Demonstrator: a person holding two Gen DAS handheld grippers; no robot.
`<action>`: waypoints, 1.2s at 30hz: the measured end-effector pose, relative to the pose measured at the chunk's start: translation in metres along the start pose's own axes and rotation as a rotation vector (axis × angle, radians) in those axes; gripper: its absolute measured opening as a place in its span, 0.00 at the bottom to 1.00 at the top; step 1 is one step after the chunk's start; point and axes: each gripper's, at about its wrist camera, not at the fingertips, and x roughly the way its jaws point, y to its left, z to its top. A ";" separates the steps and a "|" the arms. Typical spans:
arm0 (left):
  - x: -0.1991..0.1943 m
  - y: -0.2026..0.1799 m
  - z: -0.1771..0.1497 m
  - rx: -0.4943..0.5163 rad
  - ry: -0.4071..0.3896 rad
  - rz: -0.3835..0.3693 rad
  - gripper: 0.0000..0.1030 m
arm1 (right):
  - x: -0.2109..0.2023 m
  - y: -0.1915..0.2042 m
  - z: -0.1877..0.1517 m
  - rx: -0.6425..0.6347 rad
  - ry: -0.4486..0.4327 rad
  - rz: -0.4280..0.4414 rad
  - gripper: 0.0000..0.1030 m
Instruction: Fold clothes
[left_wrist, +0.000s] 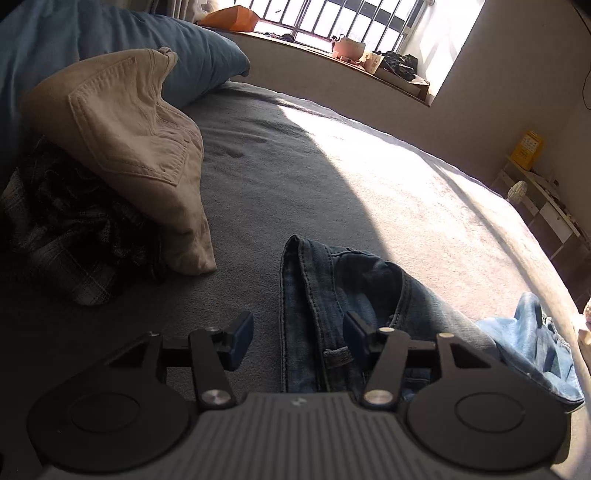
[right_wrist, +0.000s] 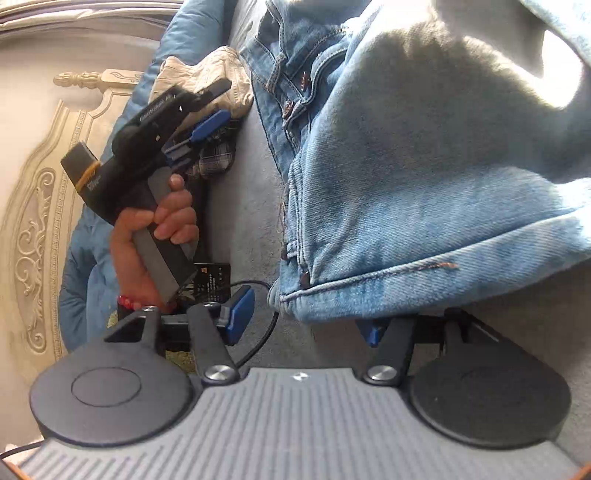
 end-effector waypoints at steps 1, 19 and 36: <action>-0.011 -0.002 -0.003 0.005 -0.003 -0.012 0.55 | -0.010 0.000 -0.002 -0.002 -0.008 0.006 0.58; -0.130 -0.036 -0.138 0.001 0.171 -0.177 0.64 | -0.173 -0.016 0.000 -0.122 -0.383 0.060 0.64; -0.070 -0.014 -0.203 -0.457 0.045 -0.334 0.71 | -0.138 0.019 0.040 -0.343 -0.327 -0.074 0.64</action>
